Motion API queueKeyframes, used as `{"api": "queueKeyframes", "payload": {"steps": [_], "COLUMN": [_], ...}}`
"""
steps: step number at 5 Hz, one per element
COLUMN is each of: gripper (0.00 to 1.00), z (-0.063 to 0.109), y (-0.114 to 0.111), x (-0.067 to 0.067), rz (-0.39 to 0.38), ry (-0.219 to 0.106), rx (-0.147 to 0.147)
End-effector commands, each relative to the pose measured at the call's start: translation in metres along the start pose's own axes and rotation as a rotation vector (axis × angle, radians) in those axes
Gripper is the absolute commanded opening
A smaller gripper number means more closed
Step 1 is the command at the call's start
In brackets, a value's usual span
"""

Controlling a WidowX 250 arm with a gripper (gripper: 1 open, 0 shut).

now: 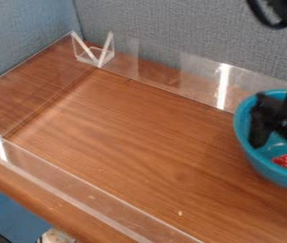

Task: Remove the strawberry from inside the blue bowl and put it on the table

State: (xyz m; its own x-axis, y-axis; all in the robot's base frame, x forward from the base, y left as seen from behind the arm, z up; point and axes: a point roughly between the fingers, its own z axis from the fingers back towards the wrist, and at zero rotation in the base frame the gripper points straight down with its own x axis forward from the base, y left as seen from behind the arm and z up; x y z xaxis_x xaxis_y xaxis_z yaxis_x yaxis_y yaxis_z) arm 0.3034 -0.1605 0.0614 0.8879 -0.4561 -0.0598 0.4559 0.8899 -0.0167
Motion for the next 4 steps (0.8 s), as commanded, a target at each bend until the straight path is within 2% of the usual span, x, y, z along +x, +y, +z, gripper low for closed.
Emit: {"api": "queueKeyframes", "payload": {"steps": [1,3,4], "gripper": [1.0,1.0,1.0], "z": [0.027,0.012,0.001], "y": [0.012,-0.011,-0.013], "x": [-0.012,-0.002,0.007], "rz": [0.044,0.038,0.018], "ry": [-0.103,-0.11,-0.106], "rx": [0.021,0.03,0.029]}}
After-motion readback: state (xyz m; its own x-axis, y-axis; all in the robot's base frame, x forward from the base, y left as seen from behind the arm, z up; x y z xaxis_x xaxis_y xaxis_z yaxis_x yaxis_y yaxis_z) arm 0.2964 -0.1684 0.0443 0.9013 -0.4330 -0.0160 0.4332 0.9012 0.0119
